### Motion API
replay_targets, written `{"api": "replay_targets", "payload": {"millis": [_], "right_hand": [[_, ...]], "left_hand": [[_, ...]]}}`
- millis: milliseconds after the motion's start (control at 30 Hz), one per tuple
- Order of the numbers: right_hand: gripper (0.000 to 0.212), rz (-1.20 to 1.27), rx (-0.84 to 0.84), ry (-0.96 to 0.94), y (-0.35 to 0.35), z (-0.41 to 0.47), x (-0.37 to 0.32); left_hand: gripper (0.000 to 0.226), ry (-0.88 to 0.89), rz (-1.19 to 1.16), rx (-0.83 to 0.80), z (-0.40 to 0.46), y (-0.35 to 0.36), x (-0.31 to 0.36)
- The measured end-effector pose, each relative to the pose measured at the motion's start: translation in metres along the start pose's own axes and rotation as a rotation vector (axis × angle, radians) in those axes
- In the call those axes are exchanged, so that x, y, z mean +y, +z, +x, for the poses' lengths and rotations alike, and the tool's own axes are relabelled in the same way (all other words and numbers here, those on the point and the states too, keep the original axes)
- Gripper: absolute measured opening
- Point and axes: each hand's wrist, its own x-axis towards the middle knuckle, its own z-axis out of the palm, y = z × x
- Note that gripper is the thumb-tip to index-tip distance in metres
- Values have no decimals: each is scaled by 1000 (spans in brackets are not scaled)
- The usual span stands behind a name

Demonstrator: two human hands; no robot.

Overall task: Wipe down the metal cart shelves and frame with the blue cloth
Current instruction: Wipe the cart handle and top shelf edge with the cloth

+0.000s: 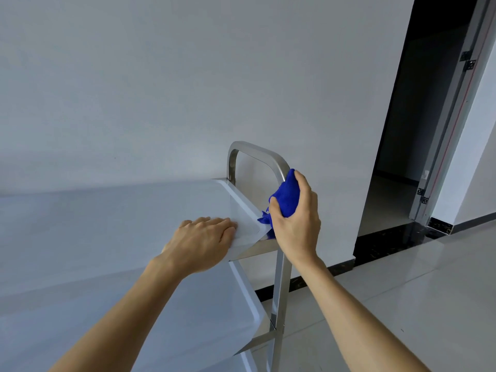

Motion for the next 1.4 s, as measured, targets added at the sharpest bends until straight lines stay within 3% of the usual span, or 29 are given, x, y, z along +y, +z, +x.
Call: {"api": "replay_targets", "payload": {"millis": [100, 267, 367, 533, 800, 867, 1033, 1167, 1400], "right_hand": [[57, -197, -67, 9, 2, 28, -16], [41, -476, -504, 97, 8, 106, -56], [43, -574, -643, 99, 21, 129, -70], [44, -611, -689, 82, 33, 139, -64], [71, -806, -861, -156, 57, 163, -62], [67, -812, -901, -232, 64, 168, -62], [34, -775, -1002, -300, 72, 179, -58], [34, -763, -1002, -268, 77, 183, -58], [45, -775, -1057, -148, 113, 201, -53]], "left_hand": [[40, 4, 17, -3, 3, -1, -3], [38, 30, 3, -34, 9, -6, -8], [38, 34, -16, -107, 18, -18, -21], [32, -18, -229, -42, 46, -25, -34], [38, -237, -93, -106, 82, -6, -50], [41, -262, -112, -114, 91, -4, -51], [42, -326, -142, -93, 105, -6, -53], [48, -421, -156, -189, 101, -8, -57], [54, -409, -121, -262, 87, -3, -59]]}}
